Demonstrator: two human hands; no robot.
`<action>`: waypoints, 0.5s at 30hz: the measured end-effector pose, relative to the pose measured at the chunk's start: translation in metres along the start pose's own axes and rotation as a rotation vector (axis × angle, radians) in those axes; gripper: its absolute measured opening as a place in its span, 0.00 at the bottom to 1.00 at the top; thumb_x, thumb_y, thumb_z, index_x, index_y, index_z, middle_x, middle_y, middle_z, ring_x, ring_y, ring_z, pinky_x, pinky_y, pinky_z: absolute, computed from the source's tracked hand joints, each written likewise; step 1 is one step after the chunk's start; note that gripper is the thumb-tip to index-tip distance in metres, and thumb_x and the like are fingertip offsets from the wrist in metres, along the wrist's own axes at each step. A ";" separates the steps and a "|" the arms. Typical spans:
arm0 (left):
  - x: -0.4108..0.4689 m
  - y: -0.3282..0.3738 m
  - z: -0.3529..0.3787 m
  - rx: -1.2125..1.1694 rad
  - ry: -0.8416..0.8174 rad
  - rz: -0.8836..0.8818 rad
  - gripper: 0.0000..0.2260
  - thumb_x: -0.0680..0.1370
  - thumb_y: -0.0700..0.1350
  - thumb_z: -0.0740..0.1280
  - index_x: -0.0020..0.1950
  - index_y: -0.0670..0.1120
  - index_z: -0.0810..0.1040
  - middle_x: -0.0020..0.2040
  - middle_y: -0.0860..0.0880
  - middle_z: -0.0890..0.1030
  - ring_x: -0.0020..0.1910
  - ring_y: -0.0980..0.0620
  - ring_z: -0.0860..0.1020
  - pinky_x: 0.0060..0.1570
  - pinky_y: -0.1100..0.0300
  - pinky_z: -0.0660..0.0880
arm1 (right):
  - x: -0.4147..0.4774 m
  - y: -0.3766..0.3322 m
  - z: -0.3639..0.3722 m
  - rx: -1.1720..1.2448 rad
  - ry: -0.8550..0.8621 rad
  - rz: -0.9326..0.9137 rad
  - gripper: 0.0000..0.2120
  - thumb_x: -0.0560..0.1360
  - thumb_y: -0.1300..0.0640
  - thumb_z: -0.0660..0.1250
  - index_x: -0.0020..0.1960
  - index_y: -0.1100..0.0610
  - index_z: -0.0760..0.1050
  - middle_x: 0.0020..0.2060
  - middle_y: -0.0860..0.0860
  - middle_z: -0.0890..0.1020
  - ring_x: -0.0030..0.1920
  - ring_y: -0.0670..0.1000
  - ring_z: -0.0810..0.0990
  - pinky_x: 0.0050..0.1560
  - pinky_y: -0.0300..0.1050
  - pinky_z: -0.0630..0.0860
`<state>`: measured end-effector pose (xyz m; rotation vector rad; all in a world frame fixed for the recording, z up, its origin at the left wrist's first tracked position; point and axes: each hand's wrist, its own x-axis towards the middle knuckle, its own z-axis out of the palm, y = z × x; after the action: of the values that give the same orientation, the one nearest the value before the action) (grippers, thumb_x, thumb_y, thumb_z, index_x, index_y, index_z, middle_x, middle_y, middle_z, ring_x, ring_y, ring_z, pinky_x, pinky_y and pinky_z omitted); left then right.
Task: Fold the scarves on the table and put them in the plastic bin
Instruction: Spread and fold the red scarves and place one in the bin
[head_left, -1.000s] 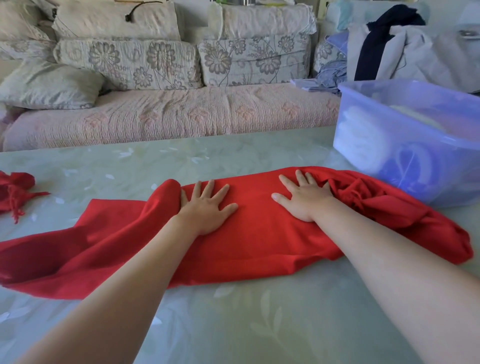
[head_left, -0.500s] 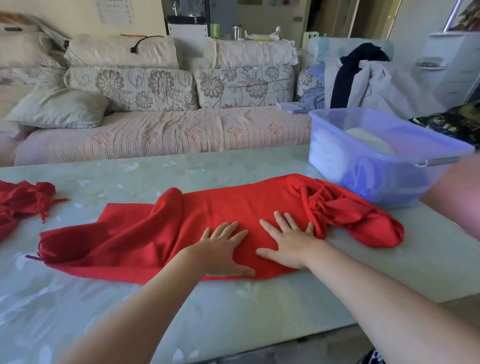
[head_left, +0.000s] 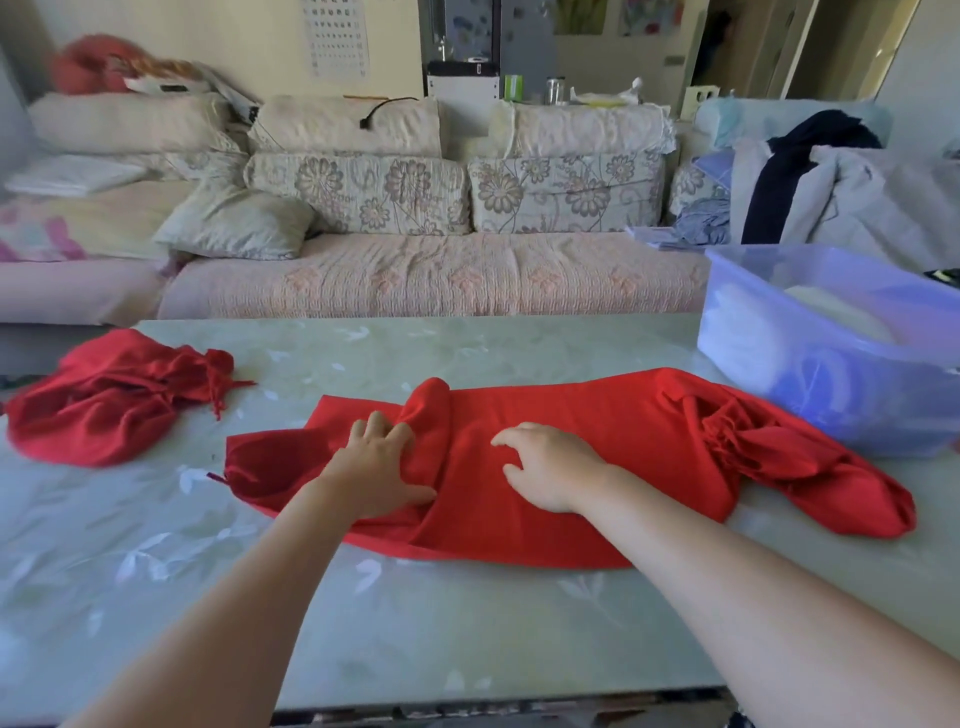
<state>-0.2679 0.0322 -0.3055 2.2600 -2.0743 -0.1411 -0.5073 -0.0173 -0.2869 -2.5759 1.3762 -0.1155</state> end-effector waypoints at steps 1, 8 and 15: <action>-0.003 -0.007 -0.001 0.009 -0.047 0.029 0.29 0.64 0.70 0.70 0.58 0.55 0.71 0.57 0.52 0.65 0.59 0.48 0.64 0.57 0.47 0.73 | 0.010 -0.013 0.004 0.015 0.011 -0.023 0.19 0.80 0.52 0.60 0.71 0.46 0.71 0.69 0.47 0.74 0.69 0.53 0.72 0.66 0.49 0.70; -0.009 -0.044 -0.019 0.086 0.223 0.147 0.08 0.77 0.55 0.66 0.50 0.52 0.77 0.53 0.50 0.76 0.57 0.46 0.73 0.51 0.53 0.70 | 0.067 -0.076 0.026 -0.059 0.023 -0.079 0.29 0.77 0.58 0.60 0.77 0.44 0.61 0.66 0.52 0.77 0.65 0.58 0.76 0.60 0.50 0.72; -0.011 -0.112 -0.046 -0.545 0.511 -0.324 0.07 0.82 0.48 0.58 0.51 0.45 0.69 0.44 0.42 0.78 0.41 0.38 0.79 0.40 0.51 0.76 | 0.121 -0.121 0.007 0.046 -0.133 0.105 0.24 0.69 0.57 0.60 0.62 0.44 0.78 0.51 0.48 0.86 0.52 0.52 0.84 0.52 0.43 0.77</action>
<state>-0.1526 0.0525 -0.2725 1.9932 -1.2290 -0.1116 -0.3403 -0.0512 -0.2701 -2.4205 1.4386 0.0408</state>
